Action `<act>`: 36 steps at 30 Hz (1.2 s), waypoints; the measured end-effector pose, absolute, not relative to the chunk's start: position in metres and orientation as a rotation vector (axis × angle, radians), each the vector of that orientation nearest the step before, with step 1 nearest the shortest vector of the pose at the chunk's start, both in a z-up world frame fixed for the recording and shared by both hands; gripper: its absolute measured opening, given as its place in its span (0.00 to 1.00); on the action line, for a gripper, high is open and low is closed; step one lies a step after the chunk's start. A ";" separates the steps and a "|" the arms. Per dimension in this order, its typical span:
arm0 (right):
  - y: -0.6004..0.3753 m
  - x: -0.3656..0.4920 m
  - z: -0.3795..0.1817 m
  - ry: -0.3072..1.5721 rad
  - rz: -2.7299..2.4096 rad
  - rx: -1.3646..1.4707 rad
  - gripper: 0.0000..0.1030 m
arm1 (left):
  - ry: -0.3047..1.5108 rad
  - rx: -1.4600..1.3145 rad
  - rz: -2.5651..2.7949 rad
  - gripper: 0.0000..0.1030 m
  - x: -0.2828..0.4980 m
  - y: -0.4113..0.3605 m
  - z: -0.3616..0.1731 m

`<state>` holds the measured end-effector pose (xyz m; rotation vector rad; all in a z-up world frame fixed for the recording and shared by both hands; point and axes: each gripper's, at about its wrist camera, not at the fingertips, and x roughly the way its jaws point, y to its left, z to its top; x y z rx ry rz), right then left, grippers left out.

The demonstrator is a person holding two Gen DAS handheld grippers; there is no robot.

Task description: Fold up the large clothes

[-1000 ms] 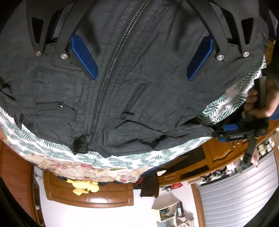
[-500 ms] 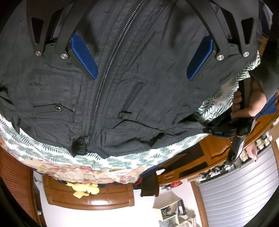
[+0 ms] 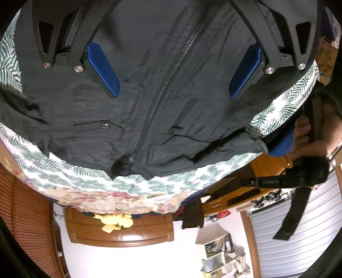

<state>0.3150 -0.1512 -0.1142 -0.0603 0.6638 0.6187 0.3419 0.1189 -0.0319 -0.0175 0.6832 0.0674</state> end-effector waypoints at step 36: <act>-0.128 0.324 -0.130 0.692 0.638 -0.077 1.00 | 0.743 -0.252 0.344 0.00 0.355 0.252 -0.122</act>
